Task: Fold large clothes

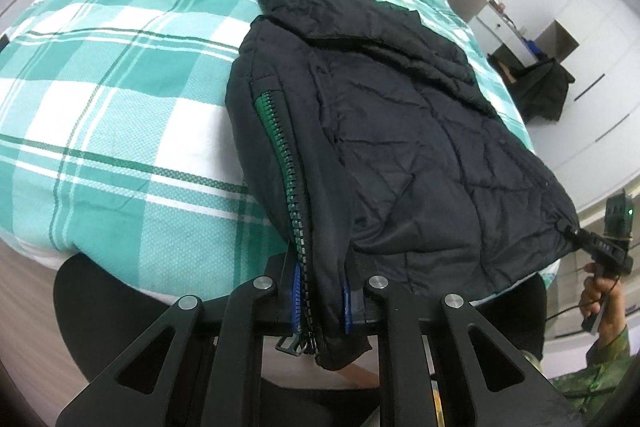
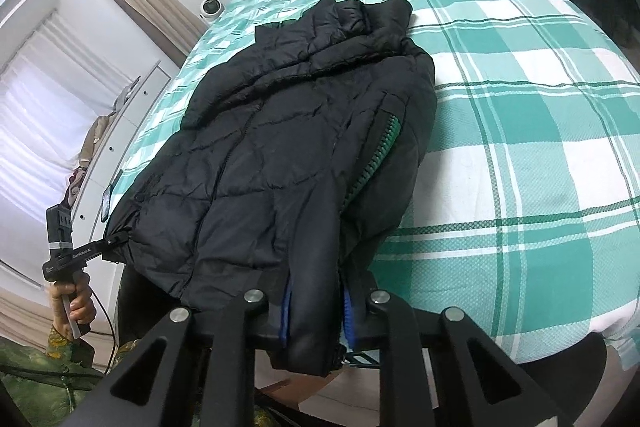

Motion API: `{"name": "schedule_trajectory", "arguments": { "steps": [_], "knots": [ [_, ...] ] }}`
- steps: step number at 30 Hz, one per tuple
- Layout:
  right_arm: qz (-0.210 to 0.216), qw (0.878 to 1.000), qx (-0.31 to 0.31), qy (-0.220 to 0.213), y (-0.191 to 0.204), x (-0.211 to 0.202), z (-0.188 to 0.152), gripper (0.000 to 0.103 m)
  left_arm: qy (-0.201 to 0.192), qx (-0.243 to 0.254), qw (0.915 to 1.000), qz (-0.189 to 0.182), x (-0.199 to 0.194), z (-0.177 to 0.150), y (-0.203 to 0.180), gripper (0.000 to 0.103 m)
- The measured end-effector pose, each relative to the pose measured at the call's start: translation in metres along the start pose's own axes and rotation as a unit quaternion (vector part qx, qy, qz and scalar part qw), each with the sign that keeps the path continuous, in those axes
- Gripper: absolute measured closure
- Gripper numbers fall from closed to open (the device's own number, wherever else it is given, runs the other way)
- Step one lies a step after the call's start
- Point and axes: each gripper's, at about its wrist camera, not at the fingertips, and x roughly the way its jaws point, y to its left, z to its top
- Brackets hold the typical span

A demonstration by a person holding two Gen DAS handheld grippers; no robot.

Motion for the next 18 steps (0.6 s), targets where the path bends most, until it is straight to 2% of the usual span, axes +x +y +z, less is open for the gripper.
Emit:
{"name": "schedule_trajectory", "arguments": {
  "steps": [9,13,15,18],
  "knots": [
    [0.009,1.0,-0.008,0.009,0.004,-0.011,0.005,0.084,0.007,0.023,0.9997,0.001,-0.011,0.003,-0.007,0.09],
    [0.012,0.999,-0.017,0.028,0.008,-0.012,0.007,0.086,0.012,0.027,0.9996,0.001,-0.017,0.004,-0.007,0.09],
    [0.032,0.999,-0.012,0.036,0.01,-0.017,0.009,0.087,0.015,0.025,0.9996,-0.006,-0.023,0.005,-0.007,0.09],
    [0.077,0.996,0.008,0.033,0.015,-0.037,0.015,0.088,0.009,0.009,0.9991,-0.04,-0.05,0.008,-0.007,0.091]
  ]
}}
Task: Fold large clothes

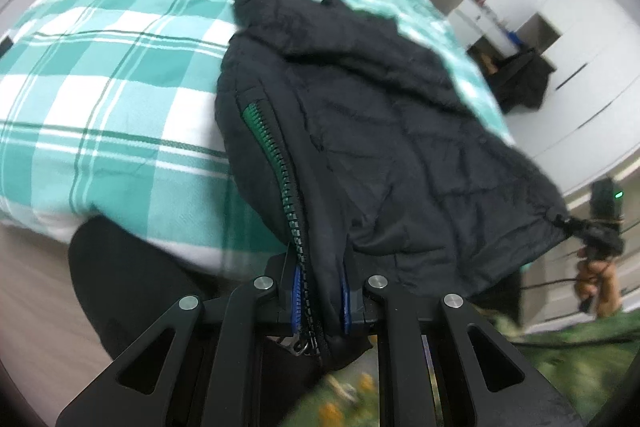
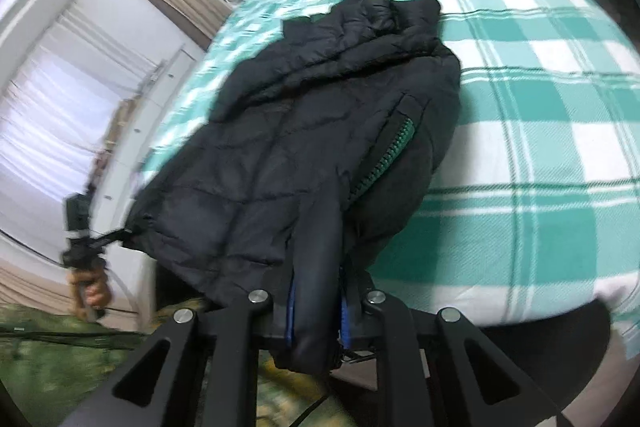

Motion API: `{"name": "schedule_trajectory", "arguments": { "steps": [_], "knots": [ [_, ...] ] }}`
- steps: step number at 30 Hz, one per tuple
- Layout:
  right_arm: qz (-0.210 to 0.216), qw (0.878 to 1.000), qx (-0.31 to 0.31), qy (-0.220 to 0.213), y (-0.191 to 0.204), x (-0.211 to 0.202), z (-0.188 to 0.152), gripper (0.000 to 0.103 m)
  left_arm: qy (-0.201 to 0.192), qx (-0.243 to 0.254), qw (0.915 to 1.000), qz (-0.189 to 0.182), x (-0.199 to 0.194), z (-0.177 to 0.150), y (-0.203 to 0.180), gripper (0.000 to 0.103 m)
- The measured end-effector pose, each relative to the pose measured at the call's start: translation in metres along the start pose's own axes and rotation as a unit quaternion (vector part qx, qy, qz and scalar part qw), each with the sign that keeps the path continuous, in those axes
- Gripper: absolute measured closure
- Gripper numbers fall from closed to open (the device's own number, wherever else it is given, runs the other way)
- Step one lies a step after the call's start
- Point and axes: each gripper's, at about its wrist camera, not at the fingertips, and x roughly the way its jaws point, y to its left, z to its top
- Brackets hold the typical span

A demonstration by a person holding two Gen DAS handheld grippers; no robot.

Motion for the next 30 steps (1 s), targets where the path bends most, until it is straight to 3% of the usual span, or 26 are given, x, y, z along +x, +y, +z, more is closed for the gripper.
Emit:
{"name": "schedule_trajectory", "arguments": {
  "steps": [5,9,14,18,20,23,24,26,27,30],
  "knots": [
    [0.096,0.994,0.016,-0.048,0.018,-0.051,0.025,0.088,-0.065,0.015,0.9969,-0.04,-0.067,0.029,-0.02,0.091],
    [0.13,0.986,0.022,-0.102,0.01,-0.066,0.08,0.088,-0.114,0.014,0.9905,-0.076,-0.08,0.081,-0.026,0.091],
    [0.114,0.983,0.042,-0.134,-0.04,-0.018,0.184,0.088,-0.122,-0.022,0.9887,-0.085,-0.021,0.179,-0.017,0.09],
    [0.086,0.985,0.086,-0.119,-0.089,0.057,0.247,0.088,-0.109,-0.026,0.9925,-0.049,0.051,0.241,-0.008,0.088],
    [0.074,0.985,0.113,-0.111,-0.116,0.087,0.265,0.087,-0.094,-0.024,0.9949,-0.028,0.079,0.252,-0.007,0.084],
    [0.067,0.979,0.169,-0.095,-0.152,0.124,0.267,0.085,-0.043,-0.029,0.9985,-0.019,0.12,0.265,-0.003,0.065],
    [0.069,0.976,0.192,-0.081,-0.164,0.134,0.264,0.082,-0.021,-0.043,0.9984,-0.029,0.133,0.272,0.001,0.053],
    [0.087,0.965,0.239,-0.063,-0.182,0.148,0.26,0.074,-0.011,-0.06,0.9972,-0.043,0.131,0.269,0.003,0.044],
    [0.109,0.958,0.256,-0.071,-0.188,0.148,0.26,0.061,-0.015,-0.062,0.9963,-0.057,0.125,0.273,0.003,0.038],
    [0.161,0.946,0.261,-0.102,-0.188,0.138,0.262,0.003,-0.046,-0.058,0.9925,-0.097,0.095,0.274,0.002,0.011]
  ]
}}
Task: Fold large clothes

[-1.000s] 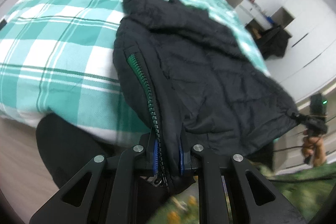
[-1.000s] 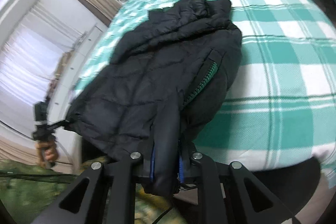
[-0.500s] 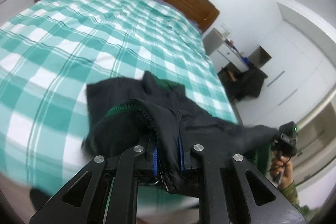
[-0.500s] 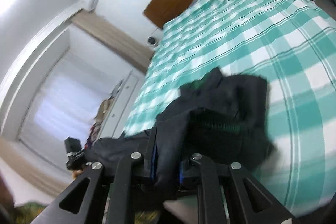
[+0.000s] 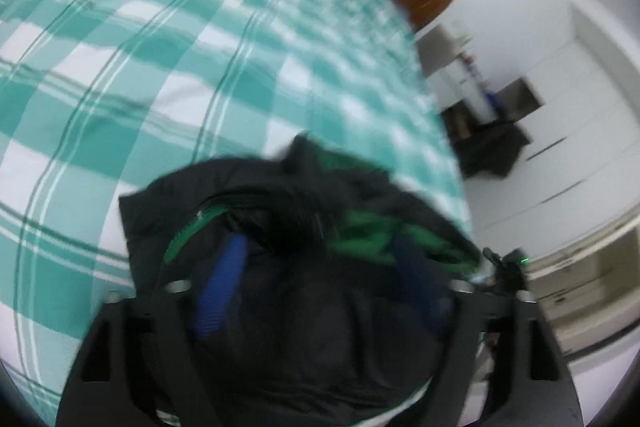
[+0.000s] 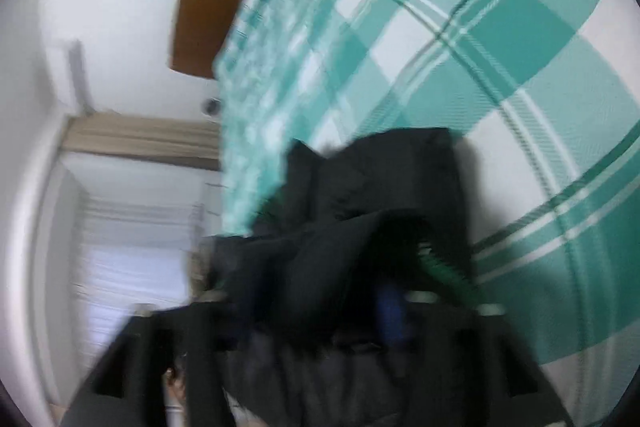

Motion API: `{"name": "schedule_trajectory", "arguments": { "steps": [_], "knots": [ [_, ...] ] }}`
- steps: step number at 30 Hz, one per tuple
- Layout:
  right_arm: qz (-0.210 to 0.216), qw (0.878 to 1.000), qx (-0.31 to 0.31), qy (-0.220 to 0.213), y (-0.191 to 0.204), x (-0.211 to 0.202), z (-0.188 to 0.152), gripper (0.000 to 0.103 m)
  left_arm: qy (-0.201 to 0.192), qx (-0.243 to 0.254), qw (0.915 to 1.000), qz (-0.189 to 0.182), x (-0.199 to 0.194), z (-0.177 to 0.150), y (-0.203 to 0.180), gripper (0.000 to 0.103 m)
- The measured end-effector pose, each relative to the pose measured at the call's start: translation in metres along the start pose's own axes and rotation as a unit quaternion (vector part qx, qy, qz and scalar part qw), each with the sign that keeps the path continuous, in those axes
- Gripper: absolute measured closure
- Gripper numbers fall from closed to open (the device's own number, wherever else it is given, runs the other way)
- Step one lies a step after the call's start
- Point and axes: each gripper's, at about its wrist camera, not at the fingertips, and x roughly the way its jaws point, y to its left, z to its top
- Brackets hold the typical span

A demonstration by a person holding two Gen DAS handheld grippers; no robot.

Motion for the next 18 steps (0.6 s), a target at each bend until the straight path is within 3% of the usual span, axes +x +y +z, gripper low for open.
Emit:
{"name": "schedule_trajectory", "arguments": {
  "steps": [2,4,6,9,11,12,14,15,16,18],
  "knots": [
    [-0.005,0.999,-0.039,-0.018,0.018,-0.007,0.002,0.0,-0.027,0.012,0.9994,-0.016,-0.022,0.0,0.0,0.004],
    [-0.059,0.992,-0.112,-0.022,0.038,-0.004,0.001,0.0,-0.029,0.051,0.9982,0.016,-0.026,-0.001,0.002,0.004],
    [-0.161,0.963,-0.216,-0.01,0.059,0.017,-0.003,0.0,-0.006,0.093,0.9928,0.076,-0.011,-0.005,0.006,0.004],
    [-0.264,0.909,-0.32,0.03,0.069,0.067,-0.016,0.0,0.043,0.134,0.9762,0.165,0.04,-0.012,0.019,0.006],
    [-0.296,0.896,-0.327,0.047,0.062,0.09,-0.019,0.0,0.072,0.149,0.966,0.199,0.076,-0.016,0.024,0.016],
    [-0.304,0.897,-0.317,0.052,0.055,0.099,-0.018,0.003,0.079,0.152,0.964,0.203,0.085,-0.019,0.027,0.033],
    [-0.303,0.903,-0.3,0.044,0.053,0.102,-0.019,0.036,0.07,0.152,0.9615,0.218,0.094,-0.026,0.027,0.063],
    [-0.304,0.903,-0.302,0.034,0.056,0.1,-0.02,0.071,0.061,0.149,0.9618,0.222,0.091,-0.028,0.026,0.078],
    [-0.311,0.898,-0.311,0.016,0.064,0.093,-0.023,0.086,0.043,0.14,0.963,0.226,0.082,-0.03,0.025,0.085],
    [-0.32,0.88,-0.35,-0.022,0.084,0.074,-0.032,0.088,0.006,0.117,0.9679,0.222,0.06,-0.029,0.027,0.088]
  ]
}}
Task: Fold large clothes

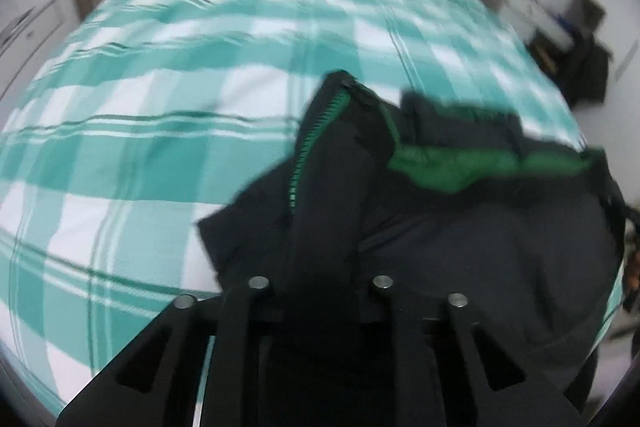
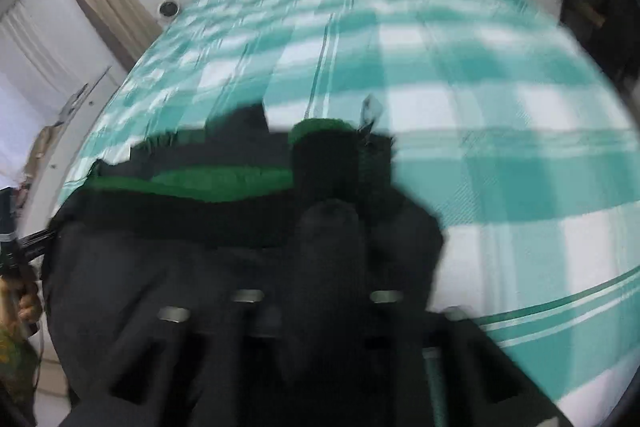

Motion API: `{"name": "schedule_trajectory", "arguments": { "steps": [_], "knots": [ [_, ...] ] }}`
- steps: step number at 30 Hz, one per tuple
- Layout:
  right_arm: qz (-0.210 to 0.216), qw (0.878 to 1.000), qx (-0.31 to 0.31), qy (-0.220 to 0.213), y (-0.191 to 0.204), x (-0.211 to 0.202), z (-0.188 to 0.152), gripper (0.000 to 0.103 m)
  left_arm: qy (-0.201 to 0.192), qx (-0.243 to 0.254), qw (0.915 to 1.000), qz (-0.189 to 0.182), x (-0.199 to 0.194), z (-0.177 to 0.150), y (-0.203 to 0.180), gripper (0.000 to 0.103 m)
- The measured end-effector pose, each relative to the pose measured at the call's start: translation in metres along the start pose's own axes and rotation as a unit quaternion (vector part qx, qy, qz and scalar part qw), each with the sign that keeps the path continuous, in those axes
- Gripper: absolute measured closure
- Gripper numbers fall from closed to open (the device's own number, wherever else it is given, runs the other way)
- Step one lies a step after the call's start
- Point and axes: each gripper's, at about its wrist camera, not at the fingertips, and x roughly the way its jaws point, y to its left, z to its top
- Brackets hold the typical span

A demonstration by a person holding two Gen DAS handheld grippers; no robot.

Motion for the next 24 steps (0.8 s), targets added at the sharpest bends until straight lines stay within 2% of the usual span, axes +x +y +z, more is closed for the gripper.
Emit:
{"name": "schedule_trajectory", "arguments": {
  "steps": [3,5,6,8,9,10,11,13,15,18,24],
  "knots": [
    [-0.011,0.997,-0.034,-0.069,0.021,-0.038,0.01,0.088,-0.056,-0.05,0.9972,0.004,-0.026,-0.003,0.012,0.088],
    [-0.031,0.995,-0.04,-0.09,0.028,-0.033,0.017,0.088,-0.08,-0.058,0.9944,0.04,-0.018,-0.005,0.008,0.086],
    [-0.045,0.995,-0.04,-0.082,0.03,-0.019,0.019,0.088,-0.082,-0.057,0.9931,0.062,-0.005,-0.005,0.005,0.082],
    [-0.079,0.995,-0.035,-0.05,0.025,0.026,0.014,0.085,-0.072,-0.057,0.9909,0.099,0.025,-0.006,0.004,0.07],
    [-0.084,0.996,-0.024,-0.032,0.018,0.049,0.007,0.078,-0.063,-0.058,0.9903,0.11,0.037,-0.007,0.005,0.054],
    [-0.078,0.997,-0.009,-0.022,0.01,0.059,0.001,0.071,-0.063,-0.067,0.9895,0.112,0.048,-0.008,0.009,0.043],
    [-0.066,0.997,0.014,-0.026,-0.001,0.069,-0.006,0.071,-0.068,-0.084,0.9888,0.103,0.053,-0.01,0.014,0.039],
    [-0.05,0.997,0.039,-0.048,-0.012,0.073,-0.012,0.07,-0.062,-0.116,0.9874,0.089,0.061,-0.012,0.024,0.023],
    [-0.034,0.997,0.05,-0.051,-0.02,0.08,-0.016,0.068,-0.057,-0.135,0.9869,0.067,0.071,-0.015,0.033,0.017],
    [-0.018,0.996,0.067,-0.06,-0.025,0.085,-0.022,0.067,-0.064,-0.149,0.9856,0.048,0.079,-0.023,0.04,0.015],
    [0.003,0.994,0.083,-0.077,-0.029,0.092,-0.029,0.067,-0.084,-0.145,0.9847,0.048,0.082,-0.031,0.036,0.014]
  ]
}}
